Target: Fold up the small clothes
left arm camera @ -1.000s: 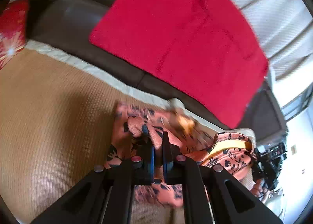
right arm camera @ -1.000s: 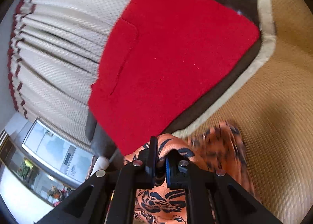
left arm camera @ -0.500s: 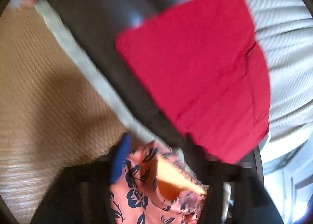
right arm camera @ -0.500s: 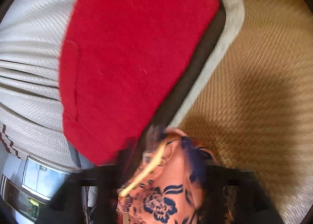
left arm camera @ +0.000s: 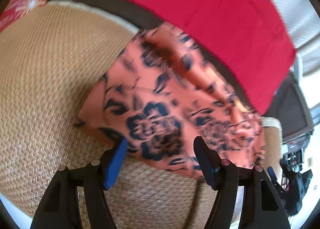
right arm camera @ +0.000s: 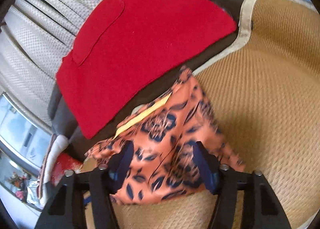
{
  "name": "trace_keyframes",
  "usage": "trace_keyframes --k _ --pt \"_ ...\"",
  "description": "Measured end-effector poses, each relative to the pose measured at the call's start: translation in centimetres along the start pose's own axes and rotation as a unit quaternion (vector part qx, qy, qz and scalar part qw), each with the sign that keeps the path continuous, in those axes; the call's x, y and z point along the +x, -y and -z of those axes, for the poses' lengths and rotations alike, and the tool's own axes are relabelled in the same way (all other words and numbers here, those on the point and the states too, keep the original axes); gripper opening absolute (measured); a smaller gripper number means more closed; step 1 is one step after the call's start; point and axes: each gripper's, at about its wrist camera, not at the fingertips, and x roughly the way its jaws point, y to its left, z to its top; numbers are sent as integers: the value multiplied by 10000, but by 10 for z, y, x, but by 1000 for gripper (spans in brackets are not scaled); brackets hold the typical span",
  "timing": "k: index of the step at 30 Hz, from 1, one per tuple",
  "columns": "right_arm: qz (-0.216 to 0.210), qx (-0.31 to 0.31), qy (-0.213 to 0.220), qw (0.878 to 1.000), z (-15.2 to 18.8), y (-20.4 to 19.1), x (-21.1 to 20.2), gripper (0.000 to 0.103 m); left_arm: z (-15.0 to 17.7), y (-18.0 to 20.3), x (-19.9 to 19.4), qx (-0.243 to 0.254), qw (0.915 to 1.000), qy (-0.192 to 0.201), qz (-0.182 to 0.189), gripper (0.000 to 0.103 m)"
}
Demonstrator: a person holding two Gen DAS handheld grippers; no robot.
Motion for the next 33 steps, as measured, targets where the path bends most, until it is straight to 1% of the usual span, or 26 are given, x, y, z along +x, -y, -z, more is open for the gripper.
trace_keyframes --k 1,2,3,5,6,7,8,9,10,12,13,14,16,17,18,19,20,21,23,24,25,26,28,30,31,33 --pt "-53 27 -105 9999 4 0 4 60 -8 -7 5 -131 9999 18 12 69" --pt "6 -23 -206 9998 7 -2 8 60 -12 -13 8 -217 9997 62 -38 69" --pt "143 -145 -259 9995 10 -4 15 60 -16 -19 8 -292 9994 113 -161 69" --pt "436 -356 -378 9977 12 -7 31 60 -21 -28 17 -360 9986 2 -382 69" --pt "737 -369 -560 9950 11 0 43 56 -21 -30 18 -340 9984 -42 -448 69" --pt "1020 -178 -851 9910 12 10 57 47 -21 -26 21 -214 9982 -54 -553 69" --pt "1049 50 -939 9900 12 18 61 44 -20 -19 27 -92 9978 -69 -652 69" --pt "1048 102 -848 9908 9 16 56 46 -18 -14 28 80 9969 -79 -779 69" --pt "1027 6 -820 9913 7 9 53 45 -16 -11 33 143 9964 -67 -834 69" --pt "817 -355 -526 9946 1 -11 47 45 -17 -8 33 225 9957 -63 -898 69" --pt "775 -453 -492 9948 -2 -19 48 45 -18 -2 37 226 9960 -37 -868 69" --pt "686 -508 -498 9951 -5 -26 51 45 -18 5 47 215 9964 3 -821 69" --pt "379 -376 -497 9973 -5 -33 53 45 -27 10 39 172 9972 143 -718 69" --pt "218 -348 -607 9973 -4 -36 60 45 -29 9 37 139 9972 203 -712 69" --pt "195 -383 -723 9965 0 -38 67 45 -30 7 36 126 9968 251 -742 69" --pt "231 -476 -902 9945 4 -42 77 45 -31 6 38 144 9962 245 -826 69" --pt "301 -574 -1019 9927 7 -44 87 45 -30 6 44 180 9949 151 -980 69" --pt "394 -689 -1118 9906 10 -48 97 45 -28 5 48 214 9941 77 -1062 69" --pt "606 -888 -1237 9865 11 -56 113 45 -25 13 51 423 9910 88 -1267 69" --pt "629 -964 -1194 9862 8 -61 116 45 -23 18 53 553 9891 80 -1366 69" --pt "563 -986 -1160 9867 11 -66 113 45 -23 21 54 627 9879 73 -1417 69" --pt "435 -990 -1128 9877 9 -70 112 45 -22 21 56 658 9876 72 -1424 69" --pt "335 -1019 -1146 9876 10 -76 114 45 -22 25 62 681 9874 68 -1424 69" --pt "439 -1102 -1304 9843 15 -80 123 45 -20 28 63 780 9857 65 -1489 69" --pt "530 -1105 -1342 9833 17 -79 130 45 -21 32 72 856 9841 65 -1557 69" --pt "628 -1037 -1330 9837 20 -75 141 45 -17 39 79 993 9810 71 -1665 70"
